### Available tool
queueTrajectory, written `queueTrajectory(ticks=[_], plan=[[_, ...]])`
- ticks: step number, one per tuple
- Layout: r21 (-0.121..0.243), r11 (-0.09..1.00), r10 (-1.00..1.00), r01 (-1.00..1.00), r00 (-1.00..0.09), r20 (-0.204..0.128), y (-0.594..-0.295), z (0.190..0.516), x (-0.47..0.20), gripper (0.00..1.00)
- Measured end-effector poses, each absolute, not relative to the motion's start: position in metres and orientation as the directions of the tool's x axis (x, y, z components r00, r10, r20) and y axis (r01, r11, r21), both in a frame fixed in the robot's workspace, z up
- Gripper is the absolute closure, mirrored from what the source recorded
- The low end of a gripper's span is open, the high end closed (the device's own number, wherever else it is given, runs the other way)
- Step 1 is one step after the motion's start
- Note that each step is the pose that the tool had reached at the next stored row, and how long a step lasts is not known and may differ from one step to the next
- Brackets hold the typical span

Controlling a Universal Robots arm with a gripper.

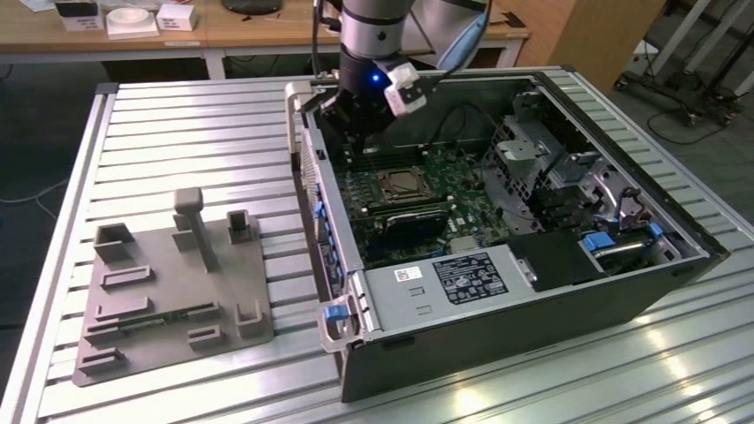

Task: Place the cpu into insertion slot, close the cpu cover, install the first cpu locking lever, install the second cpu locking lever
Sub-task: 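Install the first cpu locking lever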

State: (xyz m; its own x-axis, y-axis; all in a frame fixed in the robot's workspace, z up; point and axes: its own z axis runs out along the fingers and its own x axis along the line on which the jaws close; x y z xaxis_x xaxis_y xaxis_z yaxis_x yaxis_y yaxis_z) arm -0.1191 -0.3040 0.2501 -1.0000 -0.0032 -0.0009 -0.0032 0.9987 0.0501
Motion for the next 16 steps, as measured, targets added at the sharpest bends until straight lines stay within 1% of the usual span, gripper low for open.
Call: queueTrajectory(ticks=[16], plan=[[0.050,0.998,-0.035,-0.035,-0.999,-0.001,-0.3002,0.2500,-0.1126,0.90]])
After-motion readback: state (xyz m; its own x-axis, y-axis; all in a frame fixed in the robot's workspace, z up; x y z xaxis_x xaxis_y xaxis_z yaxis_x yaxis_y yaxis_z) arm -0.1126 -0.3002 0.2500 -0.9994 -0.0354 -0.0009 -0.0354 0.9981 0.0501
